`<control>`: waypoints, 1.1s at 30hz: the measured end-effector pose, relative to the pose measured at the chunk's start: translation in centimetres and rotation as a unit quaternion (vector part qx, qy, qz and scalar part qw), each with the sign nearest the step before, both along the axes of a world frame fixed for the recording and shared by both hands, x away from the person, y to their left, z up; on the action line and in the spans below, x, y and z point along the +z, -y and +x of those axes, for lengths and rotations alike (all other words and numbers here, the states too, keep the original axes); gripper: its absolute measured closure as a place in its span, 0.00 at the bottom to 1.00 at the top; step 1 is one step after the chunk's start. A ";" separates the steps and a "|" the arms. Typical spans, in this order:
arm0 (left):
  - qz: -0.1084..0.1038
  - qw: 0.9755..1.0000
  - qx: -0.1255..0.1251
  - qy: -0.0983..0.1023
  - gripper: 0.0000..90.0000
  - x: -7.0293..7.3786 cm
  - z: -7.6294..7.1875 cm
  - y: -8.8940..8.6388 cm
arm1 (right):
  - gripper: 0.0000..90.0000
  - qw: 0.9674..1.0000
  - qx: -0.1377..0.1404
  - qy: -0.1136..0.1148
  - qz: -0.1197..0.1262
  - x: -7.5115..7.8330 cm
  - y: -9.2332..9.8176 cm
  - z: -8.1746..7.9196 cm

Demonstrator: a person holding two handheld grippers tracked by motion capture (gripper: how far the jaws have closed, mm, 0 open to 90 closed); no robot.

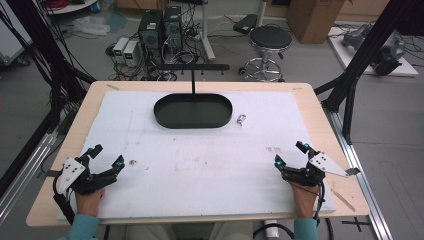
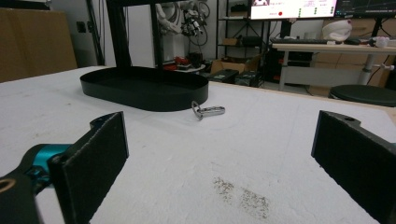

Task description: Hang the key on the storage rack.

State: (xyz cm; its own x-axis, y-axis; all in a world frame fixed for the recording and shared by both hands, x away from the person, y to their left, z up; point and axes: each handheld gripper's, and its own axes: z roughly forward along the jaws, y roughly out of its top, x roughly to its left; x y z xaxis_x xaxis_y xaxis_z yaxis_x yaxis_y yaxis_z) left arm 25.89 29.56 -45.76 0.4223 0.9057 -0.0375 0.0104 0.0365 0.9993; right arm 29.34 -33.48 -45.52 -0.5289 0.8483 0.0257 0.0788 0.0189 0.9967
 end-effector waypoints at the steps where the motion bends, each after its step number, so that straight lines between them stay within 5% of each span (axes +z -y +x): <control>1: -0.001 1.000 0.000 0.000 0.16 0.0 0.0 0.0 | 0.03 1.000 0.001 0.001 -0.001 0.0 0.0 0.0; 19: 0.006 1.000 0.000 0.007 0.16 0.0 -0.1 0.1 | 0.03 1.000 -0.007 -0.005 0.003 0.0 0.0 0.0; 26: 0.006 1.000 0.000 0.007 0.16 0.0 -0.1 0.1 | 0.03 1.000 -0.003 -0.018 -0.015 0.3 -0.5 0.4; 33: 0.005 1.000 0.000 0.006 0.16 0.0 -0.1 0.1 | 0.03 0.999 0.007 -0.026 -0.027 2.7 -1.0 1.7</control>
State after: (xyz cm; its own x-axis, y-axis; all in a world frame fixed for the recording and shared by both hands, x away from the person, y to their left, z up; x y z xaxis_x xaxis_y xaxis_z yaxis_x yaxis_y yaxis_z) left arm 25.77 29.51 -45.78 0.4223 0.9062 -0.0226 -0.0017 0.0257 0.9997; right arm 31.07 -32.48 -42.83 -0.5397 0.8418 0.0080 0.1297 0.0737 0.9888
